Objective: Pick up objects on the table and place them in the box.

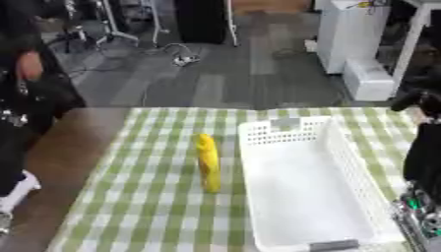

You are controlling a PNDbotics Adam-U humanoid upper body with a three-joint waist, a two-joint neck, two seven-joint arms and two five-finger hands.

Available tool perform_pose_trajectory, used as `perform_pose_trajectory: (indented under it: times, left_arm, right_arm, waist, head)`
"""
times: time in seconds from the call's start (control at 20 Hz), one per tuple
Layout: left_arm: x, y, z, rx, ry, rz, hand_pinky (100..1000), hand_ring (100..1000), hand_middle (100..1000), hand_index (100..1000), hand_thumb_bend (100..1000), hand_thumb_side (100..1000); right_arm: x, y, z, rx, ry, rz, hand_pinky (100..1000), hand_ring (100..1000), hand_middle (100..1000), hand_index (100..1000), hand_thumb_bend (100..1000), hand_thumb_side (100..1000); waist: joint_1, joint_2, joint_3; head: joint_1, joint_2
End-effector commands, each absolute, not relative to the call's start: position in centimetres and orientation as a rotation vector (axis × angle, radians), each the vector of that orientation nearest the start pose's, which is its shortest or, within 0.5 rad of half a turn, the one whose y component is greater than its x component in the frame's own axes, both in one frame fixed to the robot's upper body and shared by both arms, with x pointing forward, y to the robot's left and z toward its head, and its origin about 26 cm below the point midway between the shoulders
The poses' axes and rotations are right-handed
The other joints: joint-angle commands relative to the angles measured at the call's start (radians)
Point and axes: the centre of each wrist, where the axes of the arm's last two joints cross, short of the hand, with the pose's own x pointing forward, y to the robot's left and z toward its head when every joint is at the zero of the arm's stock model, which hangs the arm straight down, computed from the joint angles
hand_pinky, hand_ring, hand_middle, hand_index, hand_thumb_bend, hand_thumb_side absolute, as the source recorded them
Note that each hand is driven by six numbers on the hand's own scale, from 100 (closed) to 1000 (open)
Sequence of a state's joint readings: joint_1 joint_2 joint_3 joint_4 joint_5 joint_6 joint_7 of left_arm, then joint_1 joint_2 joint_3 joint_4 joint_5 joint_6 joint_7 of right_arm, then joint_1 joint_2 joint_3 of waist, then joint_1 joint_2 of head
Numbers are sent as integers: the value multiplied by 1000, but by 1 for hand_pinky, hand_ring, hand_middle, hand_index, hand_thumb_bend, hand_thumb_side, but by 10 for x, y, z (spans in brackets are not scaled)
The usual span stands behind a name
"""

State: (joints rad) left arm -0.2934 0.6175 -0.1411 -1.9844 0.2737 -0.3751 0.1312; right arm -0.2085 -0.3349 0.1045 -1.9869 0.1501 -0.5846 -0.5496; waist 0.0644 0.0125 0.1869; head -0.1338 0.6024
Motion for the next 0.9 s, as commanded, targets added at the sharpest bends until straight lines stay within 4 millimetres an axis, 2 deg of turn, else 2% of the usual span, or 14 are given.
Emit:
perform_pose_trajectory:
  times: [0.05, 0.4, 0.6, 0.65, 0.75, 0.9]
  left_arm:
    - [296, 275, 222, -48, -2497, -567, 847, 648, 921, 1000, 279, 810]
    - [297, 274, 234, -8, -2396, -668, 844, 630, 913, 1000, 282, 820]
    - [301, 273, 235, 40, -2319, -712, 839, 619, 911, 1000, 292, 823]
    - [304, 275, 233, 56, -2299, -716, 821, 580, 819, 1000, 352, 786]
    - [310, 277, 229, 82, -2266, -724, 825, 580, 817, 1000, 397, 774]
    - [318, 281, 221, 103, -2223, -755, 830, 594, 846, 1000, 401, 785]
  right_arm:
    - [290, -246, 173, 263, 3416, 111, 379, 613, 632, 729, 100, 915]
    - [291, -245, 174, 248, 3414, 113, 379, 613, 632, 729, 100, 915]
    - [291, -244, 175, 240, 3414, 113, 379, 613, 632, 729, 100, 914]
    - [292, -244, 175, 238, 3414, 114, 379, 613, 632, 729, 100, 916]
    - [292, -243, 176, 235, 3414, 115, 379, 613, 632, 730, 100, 916]
    - [292, -243, 176, 230, 3415, 116, 378, 613, 632, 730, 100, 916]
  waist:
    - [2, -11, -3]
    - [6, -9, -16]
    - [6, -8, -18]
    - [6, -7, -19]
    - [6, -5, -21]
    - [6, -3, -23]
  head:
    - [-23, 21]
    - [-13, 46]
    - [-10, 55]
    - [-9, 56]
    - [-6, 56]
    - [-6, 64]
